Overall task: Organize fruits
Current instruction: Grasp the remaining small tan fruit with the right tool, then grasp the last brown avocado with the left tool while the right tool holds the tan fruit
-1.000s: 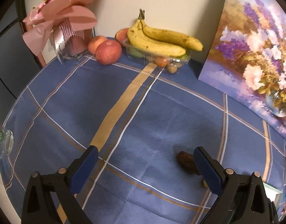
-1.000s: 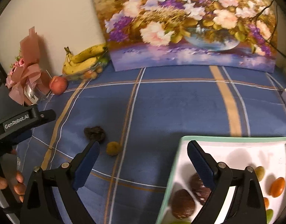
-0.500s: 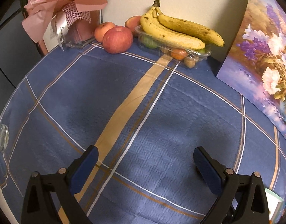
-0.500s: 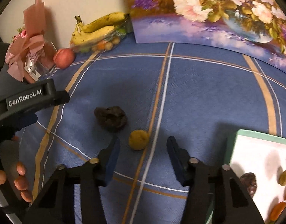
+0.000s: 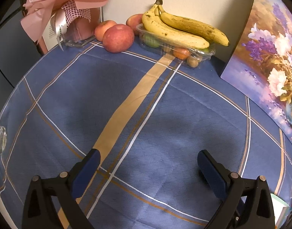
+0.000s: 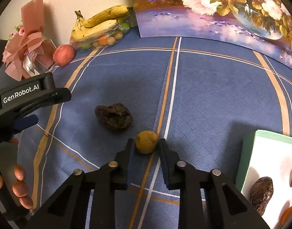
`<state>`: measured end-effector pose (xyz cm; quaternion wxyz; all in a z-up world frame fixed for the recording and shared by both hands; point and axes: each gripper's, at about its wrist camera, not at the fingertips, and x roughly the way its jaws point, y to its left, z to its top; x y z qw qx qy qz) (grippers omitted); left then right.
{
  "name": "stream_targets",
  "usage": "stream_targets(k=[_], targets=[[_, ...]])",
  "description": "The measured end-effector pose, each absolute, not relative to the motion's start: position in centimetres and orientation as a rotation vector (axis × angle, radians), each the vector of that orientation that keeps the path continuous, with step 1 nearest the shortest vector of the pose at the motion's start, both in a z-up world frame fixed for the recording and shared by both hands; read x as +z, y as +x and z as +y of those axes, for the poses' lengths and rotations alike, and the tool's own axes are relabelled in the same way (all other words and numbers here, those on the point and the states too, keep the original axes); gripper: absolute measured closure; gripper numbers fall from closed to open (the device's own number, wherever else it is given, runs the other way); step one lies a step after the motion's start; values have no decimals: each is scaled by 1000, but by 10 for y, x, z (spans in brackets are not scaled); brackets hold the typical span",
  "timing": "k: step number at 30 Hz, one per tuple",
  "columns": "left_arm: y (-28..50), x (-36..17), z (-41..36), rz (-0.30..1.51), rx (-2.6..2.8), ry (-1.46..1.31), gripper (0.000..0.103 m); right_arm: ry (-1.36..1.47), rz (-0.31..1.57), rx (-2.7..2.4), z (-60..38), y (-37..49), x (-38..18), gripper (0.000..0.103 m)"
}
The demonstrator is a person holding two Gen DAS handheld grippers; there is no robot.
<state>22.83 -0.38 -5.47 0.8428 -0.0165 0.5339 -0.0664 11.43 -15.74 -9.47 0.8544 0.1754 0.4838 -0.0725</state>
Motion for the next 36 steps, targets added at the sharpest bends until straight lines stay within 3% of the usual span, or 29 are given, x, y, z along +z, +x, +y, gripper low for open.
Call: stream_targets(k=[28,34,36], targets=[[211,-72,-64,1210,-363,1,2,485,989,-296,-217,86,-77,78],[207,-76,-73,1241,-404,-8,16,493,977,-308,-223,80,-71,78],[207,-78,-73,1253,-412,-22,25,484,976,-313,-223,78,-68,78]])
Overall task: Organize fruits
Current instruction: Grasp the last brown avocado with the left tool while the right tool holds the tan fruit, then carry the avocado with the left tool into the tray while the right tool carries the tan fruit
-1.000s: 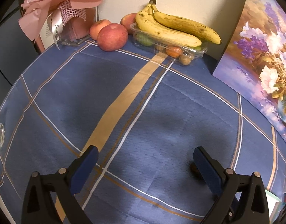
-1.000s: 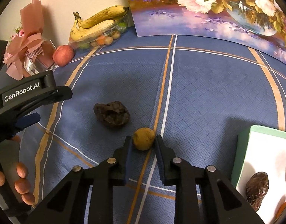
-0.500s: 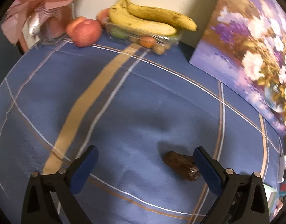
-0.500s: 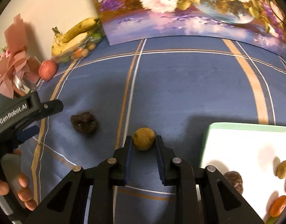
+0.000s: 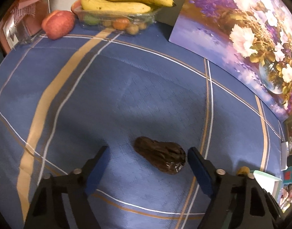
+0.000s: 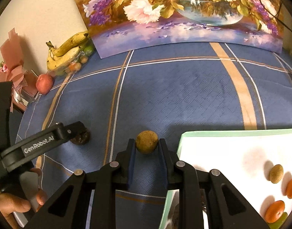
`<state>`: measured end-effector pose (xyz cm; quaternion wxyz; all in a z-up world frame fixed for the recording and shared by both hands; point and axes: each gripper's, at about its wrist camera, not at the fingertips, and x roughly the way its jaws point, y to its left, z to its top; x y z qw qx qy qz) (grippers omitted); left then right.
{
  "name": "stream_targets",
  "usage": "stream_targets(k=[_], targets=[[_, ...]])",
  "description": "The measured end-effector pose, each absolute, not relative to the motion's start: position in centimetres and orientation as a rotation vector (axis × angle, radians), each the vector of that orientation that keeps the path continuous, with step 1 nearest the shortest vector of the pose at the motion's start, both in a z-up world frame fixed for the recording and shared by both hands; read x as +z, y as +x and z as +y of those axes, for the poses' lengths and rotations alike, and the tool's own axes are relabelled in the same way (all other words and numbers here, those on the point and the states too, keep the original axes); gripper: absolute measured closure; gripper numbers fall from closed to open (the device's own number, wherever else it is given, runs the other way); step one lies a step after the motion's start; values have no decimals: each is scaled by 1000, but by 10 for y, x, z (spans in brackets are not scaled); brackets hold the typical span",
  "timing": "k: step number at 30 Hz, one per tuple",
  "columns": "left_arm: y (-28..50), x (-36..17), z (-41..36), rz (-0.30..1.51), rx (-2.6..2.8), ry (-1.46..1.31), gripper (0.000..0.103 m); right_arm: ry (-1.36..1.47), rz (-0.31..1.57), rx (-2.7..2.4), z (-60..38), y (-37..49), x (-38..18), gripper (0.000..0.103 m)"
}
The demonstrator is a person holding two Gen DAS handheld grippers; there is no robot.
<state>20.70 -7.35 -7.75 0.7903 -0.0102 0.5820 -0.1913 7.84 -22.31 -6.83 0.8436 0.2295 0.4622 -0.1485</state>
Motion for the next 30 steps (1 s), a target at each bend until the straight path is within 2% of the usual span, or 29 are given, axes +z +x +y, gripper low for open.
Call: stream_targets(k=[1,4,5,17,30], targets=[[207,-78,-74,1260,-417,-32,28,487,975,-313,-223,78,-67,78],[205,-77,-75,1266,-446,-53,45,484,971,-315,-224,76,-64,78],[204,-75,-76,1266,-458,-61,47,484,970,-315,-224,75,-62,78],[181,-26,-90,1193,-540,-94,47,473,944,-342,-233,55,-35,78],[130,19,-144,1103,-656,-26,47,529,917,-466,-282,6,-8,78]])
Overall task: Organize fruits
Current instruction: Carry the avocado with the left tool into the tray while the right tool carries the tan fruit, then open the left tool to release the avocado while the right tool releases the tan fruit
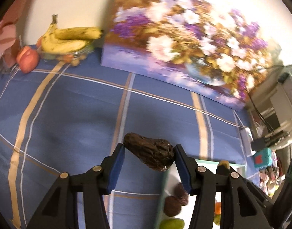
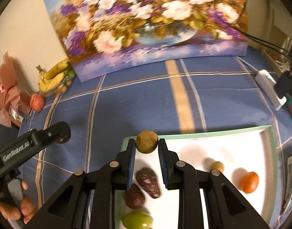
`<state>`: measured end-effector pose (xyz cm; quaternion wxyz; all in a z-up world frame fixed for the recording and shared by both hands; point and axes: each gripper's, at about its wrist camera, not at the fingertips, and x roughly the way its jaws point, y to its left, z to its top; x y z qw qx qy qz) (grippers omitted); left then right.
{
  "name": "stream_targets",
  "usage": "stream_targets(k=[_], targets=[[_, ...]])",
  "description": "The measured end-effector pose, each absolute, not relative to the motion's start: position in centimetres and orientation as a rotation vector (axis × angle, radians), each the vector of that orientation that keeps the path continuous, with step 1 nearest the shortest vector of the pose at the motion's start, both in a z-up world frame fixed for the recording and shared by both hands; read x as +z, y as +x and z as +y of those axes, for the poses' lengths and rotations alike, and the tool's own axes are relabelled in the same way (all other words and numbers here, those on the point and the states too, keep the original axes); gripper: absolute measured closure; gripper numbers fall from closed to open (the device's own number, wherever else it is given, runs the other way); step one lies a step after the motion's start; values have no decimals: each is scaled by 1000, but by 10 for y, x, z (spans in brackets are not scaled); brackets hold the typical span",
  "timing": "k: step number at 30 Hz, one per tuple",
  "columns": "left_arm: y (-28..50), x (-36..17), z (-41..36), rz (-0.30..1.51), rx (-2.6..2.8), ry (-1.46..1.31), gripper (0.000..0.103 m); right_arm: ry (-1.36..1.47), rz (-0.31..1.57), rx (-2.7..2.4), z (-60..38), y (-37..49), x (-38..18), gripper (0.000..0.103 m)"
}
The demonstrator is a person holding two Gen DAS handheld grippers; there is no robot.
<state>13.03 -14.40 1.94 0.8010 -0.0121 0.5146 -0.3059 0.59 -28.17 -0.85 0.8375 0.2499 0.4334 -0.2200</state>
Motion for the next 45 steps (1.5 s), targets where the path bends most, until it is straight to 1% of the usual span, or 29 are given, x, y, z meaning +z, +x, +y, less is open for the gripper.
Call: stream_targets(k=[16,21,27,35,45], targets=[[51,36,-223,1060,-789,153,47,580,866,-595,-341,-59,18,78],[37,29,-240,1066,-806,204,47,593,860,-615,-353,-71,19,78],[31,3,-257,1123,-802,250,47,605,892,-619,-360,-75,5,78],[37,-34,-261,1186,-744,292,47,658,985,-626,-369,-72,-38,78],[45,-53,-260,1212,-710,293,47,667,1028,-638,-362,-72,-68,78]])
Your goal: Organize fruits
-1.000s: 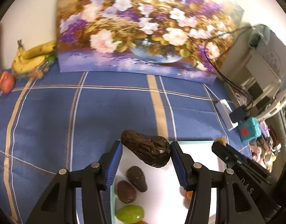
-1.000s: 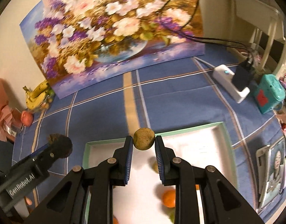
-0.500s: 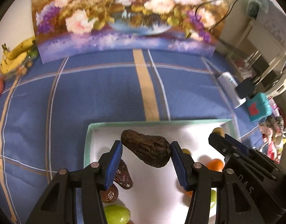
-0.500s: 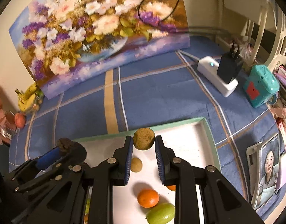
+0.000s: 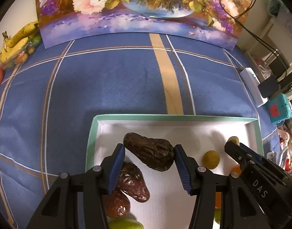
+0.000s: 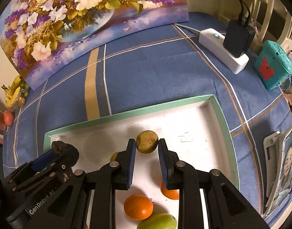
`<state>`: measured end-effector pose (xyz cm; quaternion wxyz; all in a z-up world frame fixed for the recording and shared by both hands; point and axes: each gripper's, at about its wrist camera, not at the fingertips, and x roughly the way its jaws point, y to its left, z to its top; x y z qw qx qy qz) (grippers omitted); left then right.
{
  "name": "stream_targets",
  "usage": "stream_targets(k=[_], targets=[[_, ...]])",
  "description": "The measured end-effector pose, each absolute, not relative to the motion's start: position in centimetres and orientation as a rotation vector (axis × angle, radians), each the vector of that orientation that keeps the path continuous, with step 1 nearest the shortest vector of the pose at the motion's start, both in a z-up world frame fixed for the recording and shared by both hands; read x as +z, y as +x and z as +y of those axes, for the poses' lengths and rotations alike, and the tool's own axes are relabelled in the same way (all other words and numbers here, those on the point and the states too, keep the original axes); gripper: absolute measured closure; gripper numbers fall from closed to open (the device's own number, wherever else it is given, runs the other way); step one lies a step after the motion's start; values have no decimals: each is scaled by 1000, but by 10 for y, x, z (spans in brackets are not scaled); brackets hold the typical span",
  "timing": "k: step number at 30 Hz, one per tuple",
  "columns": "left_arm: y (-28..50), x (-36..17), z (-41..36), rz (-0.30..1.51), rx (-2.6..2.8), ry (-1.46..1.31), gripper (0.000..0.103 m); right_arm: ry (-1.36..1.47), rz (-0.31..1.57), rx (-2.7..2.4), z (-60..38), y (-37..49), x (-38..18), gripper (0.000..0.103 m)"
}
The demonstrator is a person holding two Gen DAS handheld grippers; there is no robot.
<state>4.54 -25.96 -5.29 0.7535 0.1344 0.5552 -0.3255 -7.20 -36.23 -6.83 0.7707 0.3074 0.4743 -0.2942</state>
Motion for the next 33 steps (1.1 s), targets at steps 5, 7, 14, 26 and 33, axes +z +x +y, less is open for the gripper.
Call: stream_targets(k=[5,7,14,26,33], targets=[[52,-61,-259,1226,-705,278,47,672,1059,-640,-359,-70,-87,78],[54,-61,-259,1228,-706,273,47,674,1060,-641,-358,-70,-92,78],[53,-61,-260,1246,-700,280,45,666,1058,-645,-352,-69,-101,78],[48,-26,-237,1200,-698,260,38,650,1060,-642,-348,-68,-82,77],[50,-14,-206,1160,-603,296,23,625,1060,-651,-348,-82,-61,69]])
